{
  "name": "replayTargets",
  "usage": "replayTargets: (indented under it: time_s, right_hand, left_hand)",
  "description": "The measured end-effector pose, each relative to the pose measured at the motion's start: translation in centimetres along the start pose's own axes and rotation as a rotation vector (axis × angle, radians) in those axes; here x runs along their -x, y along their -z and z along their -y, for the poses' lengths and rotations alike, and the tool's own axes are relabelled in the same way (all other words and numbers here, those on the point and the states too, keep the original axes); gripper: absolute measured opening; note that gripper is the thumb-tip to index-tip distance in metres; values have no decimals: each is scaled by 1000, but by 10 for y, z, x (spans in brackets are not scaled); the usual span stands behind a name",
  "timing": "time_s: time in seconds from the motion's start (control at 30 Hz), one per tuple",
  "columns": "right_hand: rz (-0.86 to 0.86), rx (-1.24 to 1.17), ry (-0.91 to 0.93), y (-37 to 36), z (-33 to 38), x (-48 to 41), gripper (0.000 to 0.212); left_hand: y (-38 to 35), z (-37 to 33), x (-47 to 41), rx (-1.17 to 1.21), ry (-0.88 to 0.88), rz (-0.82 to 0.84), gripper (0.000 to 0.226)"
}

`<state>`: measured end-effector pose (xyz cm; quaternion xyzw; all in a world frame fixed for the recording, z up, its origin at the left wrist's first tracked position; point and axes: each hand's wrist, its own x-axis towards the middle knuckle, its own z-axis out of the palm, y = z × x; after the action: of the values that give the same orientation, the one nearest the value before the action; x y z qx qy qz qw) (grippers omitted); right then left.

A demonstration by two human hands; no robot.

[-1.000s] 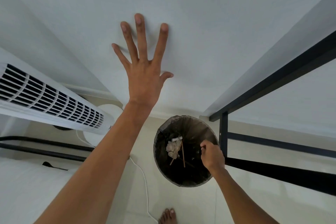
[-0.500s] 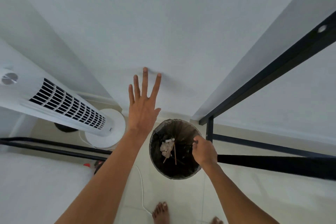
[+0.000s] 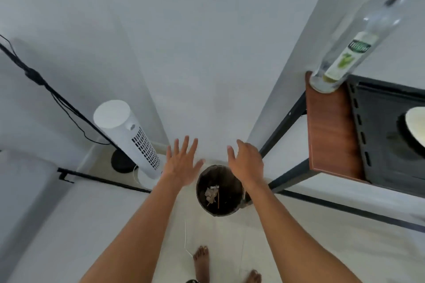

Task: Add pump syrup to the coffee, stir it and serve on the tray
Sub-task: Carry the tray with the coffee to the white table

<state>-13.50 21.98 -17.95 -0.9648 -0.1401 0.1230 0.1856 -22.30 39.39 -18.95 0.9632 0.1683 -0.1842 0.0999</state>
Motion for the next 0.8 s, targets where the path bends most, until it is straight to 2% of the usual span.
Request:
replayTargets:
  time_s: [0.13,0.3,0.5,0.8]
  right_hand:
    - [-106,17,93,81,28,6,64]
    - [-275,15,176,169,19,19,62]
    - [-407,-15,205,236,-55,55,58]
    - [-537,-54,132,299,-187,99,58]
  left_hand:
    - [77,-8,27,-11,-15,-147,73]
    - [136,-39,48,-45,-65,-317,73]
    - [159,-110,67,-9,-158,-378,75]
    - [142,-288,87,67,-395,-384,71]
